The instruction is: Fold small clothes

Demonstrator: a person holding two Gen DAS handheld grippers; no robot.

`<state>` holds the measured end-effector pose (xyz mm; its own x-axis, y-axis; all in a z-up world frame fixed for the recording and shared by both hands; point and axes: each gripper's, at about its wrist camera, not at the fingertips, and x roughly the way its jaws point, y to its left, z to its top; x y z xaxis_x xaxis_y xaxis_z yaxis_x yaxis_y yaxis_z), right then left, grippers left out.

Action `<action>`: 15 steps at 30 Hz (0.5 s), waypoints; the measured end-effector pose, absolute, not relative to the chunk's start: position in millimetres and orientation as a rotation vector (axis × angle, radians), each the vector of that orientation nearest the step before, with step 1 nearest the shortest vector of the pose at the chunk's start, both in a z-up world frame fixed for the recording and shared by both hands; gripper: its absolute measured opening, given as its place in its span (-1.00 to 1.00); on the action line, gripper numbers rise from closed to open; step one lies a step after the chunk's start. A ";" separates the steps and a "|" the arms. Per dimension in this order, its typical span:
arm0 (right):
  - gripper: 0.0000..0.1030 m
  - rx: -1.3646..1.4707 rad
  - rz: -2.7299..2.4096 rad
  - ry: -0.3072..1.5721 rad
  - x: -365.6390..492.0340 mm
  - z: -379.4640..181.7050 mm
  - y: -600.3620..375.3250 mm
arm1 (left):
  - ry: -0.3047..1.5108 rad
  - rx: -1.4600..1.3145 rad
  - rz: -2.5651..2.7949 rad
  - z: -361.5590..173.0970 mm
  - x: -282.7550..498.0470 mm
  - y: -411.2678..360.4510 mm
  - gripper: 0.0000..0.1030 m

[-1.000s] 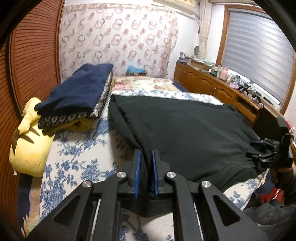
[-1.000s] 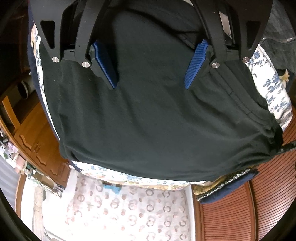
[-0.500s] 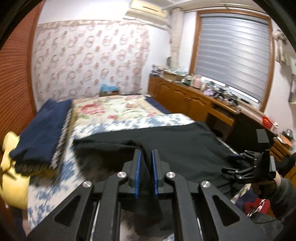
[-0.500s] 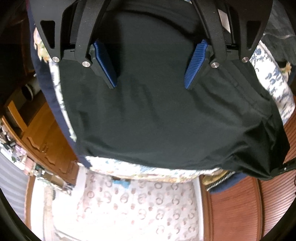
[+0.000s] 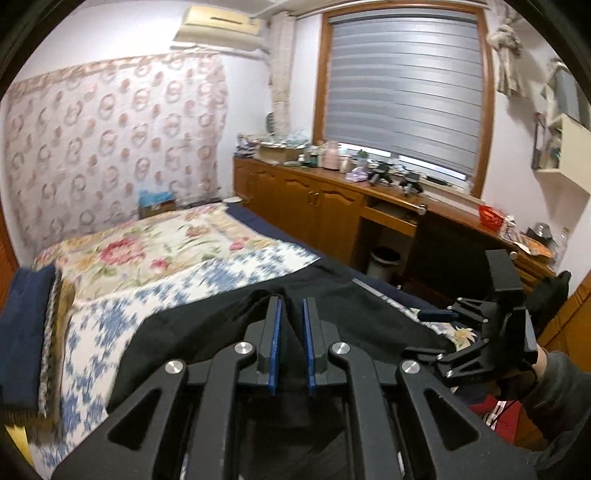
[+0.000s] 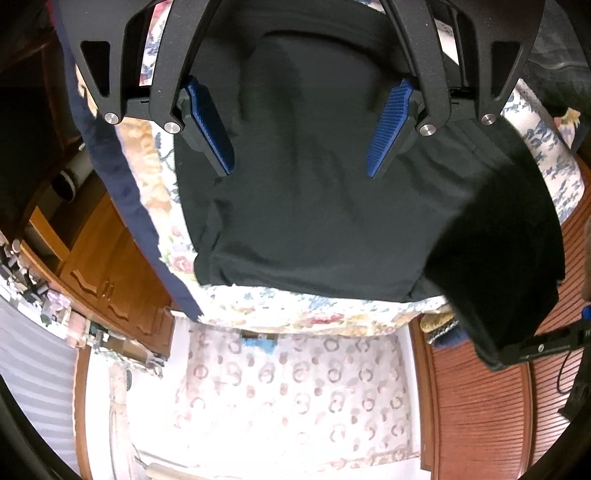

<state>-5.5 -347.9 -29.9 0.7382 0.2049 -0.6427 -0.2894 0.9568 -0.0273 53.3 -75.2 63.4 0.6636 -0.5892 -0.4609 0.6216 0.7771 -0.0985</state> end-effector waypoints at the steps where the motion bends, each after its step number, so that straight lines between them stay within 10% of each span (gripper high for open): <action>1: 0.49 -0.127 0.269 0.684 -5.3 -27.8 -349.2 | 0.490 0.078 -0.698 67.6 52.5 -82.4 -0.84; 10: 0.49 -0.104 0.233 0.635 -14.6 -8.2 -365.9 | 0.527 0.097 -0.779 89.8 56.6 -132.4 -0.81; 15: 0.49 -0.085 0.229 0.634 -13.9 -4.9 -374.3 | 0.536 0.066 -0.782 81.5 56.4 -125.0 -0.25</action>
